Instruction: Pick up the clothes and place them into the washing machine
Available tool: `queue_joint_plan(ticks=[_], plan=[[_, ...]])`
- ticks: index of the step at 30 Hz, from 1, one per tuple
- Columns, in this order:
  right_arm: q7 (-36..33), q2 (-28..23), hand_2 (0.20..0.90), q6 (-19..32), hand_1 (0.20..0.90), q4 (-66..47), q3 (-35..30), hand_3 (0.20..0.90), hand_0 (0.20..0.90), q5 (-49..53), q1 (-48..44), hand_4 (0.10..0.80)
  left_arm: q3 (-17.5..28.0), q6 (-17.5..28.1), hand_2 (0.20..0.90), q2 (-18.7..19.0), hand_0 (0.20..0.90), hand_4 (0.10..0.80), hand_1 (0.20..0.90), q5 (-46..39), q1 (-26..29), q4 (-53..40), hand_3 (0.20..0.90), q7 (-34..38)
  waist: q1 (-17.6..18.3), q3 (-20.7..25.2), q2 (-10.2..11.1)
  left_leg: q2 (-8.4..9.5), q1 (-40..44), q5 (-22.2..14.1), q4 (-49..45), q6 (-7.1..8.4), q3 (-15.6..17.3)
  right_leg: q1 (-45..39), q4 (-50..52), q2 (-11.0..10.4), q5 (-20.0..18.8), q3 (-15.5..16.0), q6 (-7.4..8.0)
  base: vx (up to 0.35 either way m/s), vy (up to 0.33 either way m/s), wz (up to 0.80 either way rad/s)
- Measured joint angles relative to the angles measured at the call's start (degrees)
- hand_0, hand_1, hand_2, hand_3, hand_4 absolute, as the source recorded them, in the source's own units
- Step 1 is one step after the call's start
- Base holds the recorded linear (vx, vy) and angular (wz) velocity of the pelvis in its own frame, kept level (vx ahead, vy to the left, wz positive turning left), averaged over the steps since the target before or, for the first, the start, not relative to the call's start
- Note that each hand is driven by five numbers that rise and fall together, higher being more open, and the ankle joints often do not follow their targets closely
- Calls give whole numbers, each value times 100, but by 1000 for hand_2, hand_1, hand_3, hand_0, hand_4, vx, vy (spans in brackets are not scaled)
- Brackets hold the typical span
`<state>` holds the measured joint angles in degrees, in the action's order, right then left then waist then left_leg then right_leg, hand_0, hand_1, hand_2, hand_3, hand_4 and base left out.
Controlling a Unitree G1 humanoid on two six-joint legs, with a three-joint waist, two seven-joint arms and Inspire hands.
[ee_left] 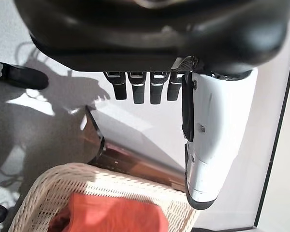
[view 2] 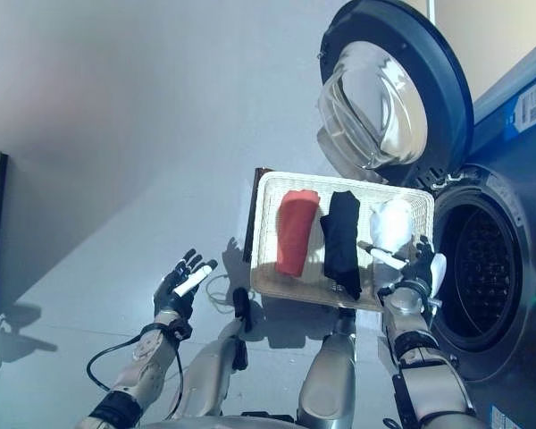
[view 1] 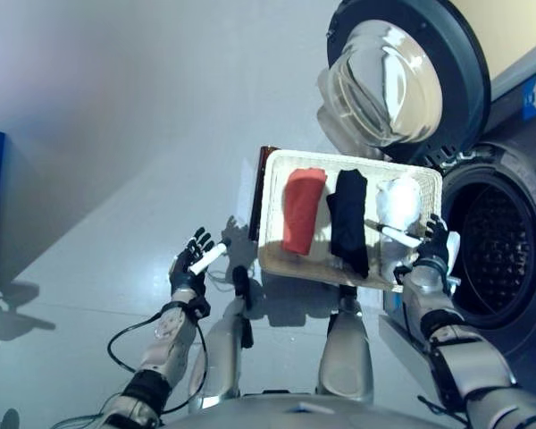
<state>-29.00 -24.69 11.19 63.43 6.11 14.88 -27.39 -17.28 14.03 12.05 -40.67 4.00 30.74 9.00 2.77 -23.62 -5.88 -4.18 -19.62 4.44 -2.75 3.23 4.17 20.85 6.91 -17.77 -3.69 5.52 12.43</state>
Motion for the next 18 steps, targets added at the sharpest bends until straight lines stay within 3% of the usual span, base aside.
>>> queue_joint_plan(ticks=[12,18], plan=[[11,-28,900,-139,900,1058,23,900,900,-98,-743,800,-36,23,900,44,900,800,900,-34,-19,-225,900,-3,-206,-376,-23,29,-969,-142,-964,-20,-233,994,1312,-153,490,-44,-127,-27,-4,12],[-2,-198,900,-251,900,1235,-121,900,900,-105,-801,800,-52,23,900,309,900,800,900,-47,-257,-422,900,-90,-342,-410,-104,60,-1249,-210,-1242,-56,-254,1385,1789,-225,671,-144,-163,-6,9,5]])
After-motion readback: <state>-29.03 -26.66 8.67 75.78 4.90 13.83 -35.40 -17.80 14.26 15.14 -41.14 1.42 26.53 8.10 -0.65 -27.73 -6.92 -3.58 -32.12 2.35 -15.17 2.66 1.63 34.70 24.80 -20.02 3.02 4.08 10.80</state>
